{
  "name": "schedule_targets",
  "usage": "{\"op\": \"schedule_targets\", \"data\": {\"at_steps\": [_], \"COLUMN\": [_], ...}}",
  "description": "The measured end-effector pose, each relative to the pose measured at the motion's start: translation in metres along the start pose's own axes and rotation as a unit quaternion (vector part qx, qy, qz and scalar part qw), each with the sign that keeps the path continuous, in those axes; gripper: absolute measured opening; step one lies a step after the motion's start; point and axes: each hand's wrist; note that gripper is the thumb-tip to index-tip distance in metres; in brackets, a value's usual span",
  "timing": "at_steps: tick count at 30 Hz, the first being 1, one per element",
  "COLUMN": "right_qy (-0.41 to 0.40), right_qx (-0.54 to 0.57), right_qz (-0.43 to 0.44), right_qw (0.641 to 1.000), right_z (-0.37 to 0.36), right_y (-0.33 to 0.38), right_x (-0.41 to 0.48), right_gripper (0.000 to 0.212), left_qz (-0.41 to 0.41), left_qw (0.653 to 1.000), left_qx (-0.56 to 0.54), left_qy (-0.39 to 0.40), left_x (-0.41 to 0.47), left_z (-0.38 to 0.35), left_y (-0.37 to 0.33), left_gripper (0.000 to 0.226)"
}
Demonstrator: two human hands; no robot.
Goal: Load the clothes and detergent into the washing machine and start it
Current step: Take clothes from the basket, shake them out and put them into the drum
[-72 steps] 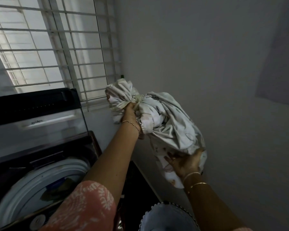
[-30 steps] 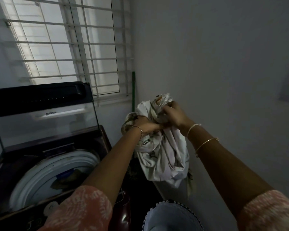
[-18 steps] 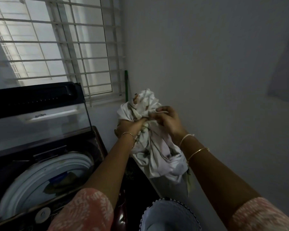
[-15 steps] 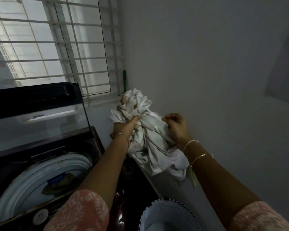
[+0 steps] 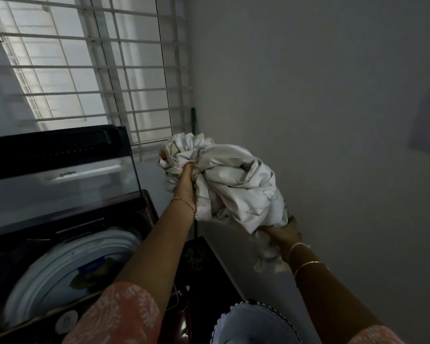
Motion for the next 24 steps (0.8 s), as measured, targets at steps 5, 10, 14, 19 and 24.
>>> {"op": "schedule_targets", "data": {"at_steps": [5,10,14,19,24], "right_qy": [0.082,0.208,0.239,0.276,0.303], "right_qx": [0.361,0.48,0.494,0.484,0.437], "right_qz": [-0.104,-0.028,-0.015,0.022,0.025], "right_qw": [0.923,0.852,0.836,0.83,0.847], "right_z": [-0.002,0.001,-0.01,-0.023,-0.048], "right_y": [0.023,0.056,0.081,0.105,0.125], "right_x": [-0.011,-0.017,-0.03,-0.046,-0.065], "right_gripper": [0.048,0.062,0.062,0.059,0.054], "left_qz": [0.014,0.0,0.008,0.014,0.021], "left_qw": [0.998,0.999,0.999,0.998,0.998], "left_qx": [-0.035,-0.016,0.007,0.049,0.057], "left_qy": [0.046,0.049,0.031,0.021,0.001], "left_x": [-0.001,-0.004,-0.011,-0.02,-0.044], "left_z": [0.009,0.023,0.033,0.054,0.071], "left_y": [-0.004,-0.006,-0.008,-0.021,-0.034], "left_gripper": [0.062,0.048,0.047,0.053,0.047]}}
Point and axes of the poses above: each hand's wrist, its own x-axis towards the middle knuckle, its own z-axis out of the back of the hand, y = z × x, and after that the axes turned 2 degrees about x, right-handed
